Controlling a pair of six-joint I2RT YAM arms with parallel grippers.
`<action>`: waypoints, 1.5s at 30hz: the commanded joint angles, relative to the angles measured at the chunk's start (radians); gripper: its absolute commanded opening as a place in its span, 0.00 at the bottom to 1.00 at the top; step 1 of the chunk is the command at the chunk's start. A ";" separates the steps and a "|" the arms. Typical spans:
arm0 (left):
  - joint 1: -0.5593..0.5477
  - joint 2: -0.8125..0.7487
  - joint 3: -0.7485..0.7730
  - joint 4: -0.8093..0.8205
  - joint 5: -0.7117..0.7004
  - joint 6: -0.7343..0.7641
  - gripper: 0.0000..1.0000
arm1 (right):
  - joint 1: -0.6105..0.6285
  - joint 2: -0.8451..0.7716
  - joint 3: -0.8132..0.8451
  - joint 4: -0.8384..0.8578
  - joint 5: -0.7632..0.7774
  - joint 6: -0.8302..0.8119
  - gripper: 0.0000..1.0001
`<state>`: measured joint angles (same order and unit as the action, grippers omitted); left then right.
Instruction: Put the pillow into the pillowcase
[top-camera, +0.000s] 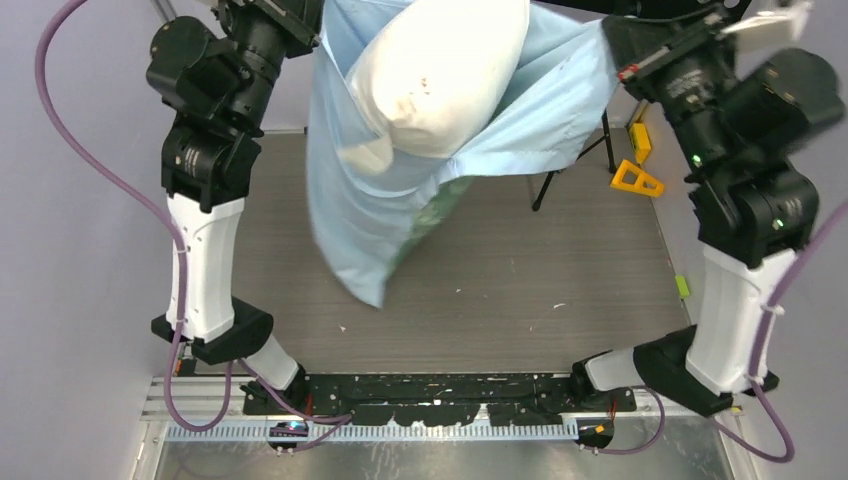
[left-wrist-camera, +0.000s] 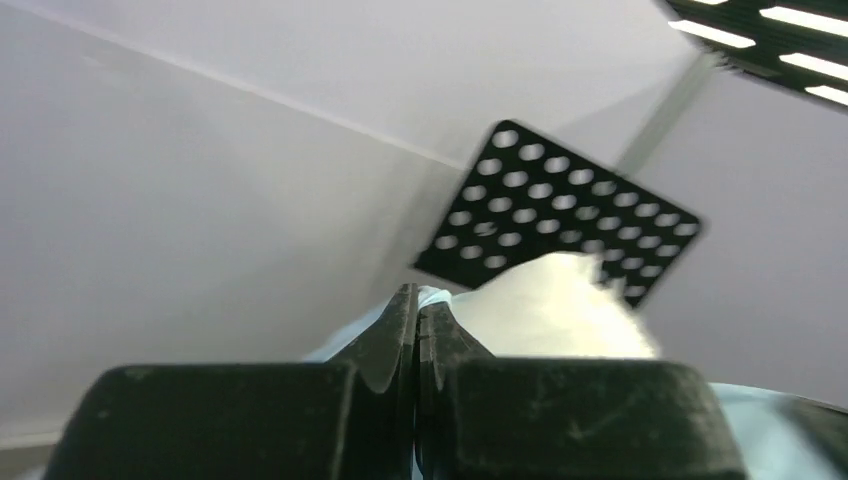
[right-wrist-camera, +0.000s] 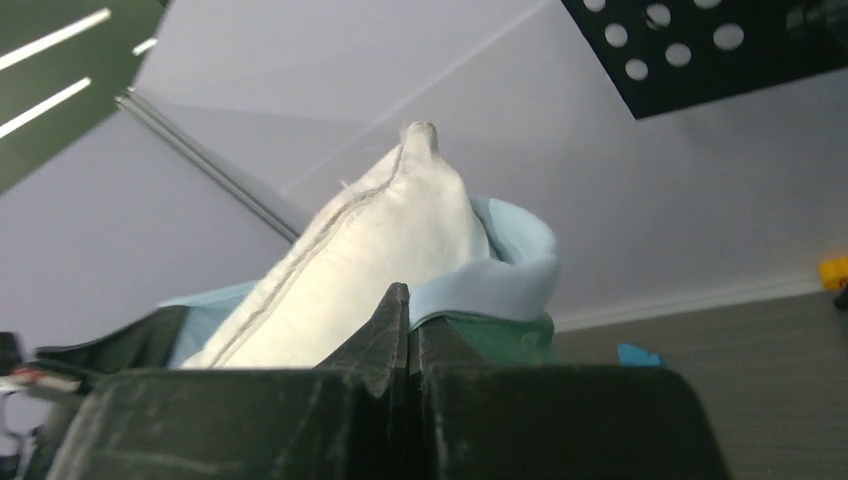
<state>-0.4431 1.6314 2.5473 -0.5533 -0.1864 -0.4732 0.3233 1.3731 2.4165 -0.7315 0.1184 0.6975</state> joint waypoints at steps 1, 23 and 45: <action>-0.086 0.027 0.035 0.211 0.260 -0.175 0.00 | -0.015 0.087 0.137 -0.050 0.066 -0.044 0.00; 0.159 0.014 0.108 0.246 0.182 -0.254 0.00 | -0.082 0.079 0.049 -0.058 -0.053 0.002 0.00; -0.043 -0.189 -0.828 0.374 0.577 -0.443 0.00 | 0.269 0.034 -1.009 0.186 -0.163 0.086 0.00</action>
<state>-0.3389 1.5257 1.9232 -0.3443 0.2436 -0.8864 0.4999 1.4094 1.6012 -0.6724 -0.0555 0.7589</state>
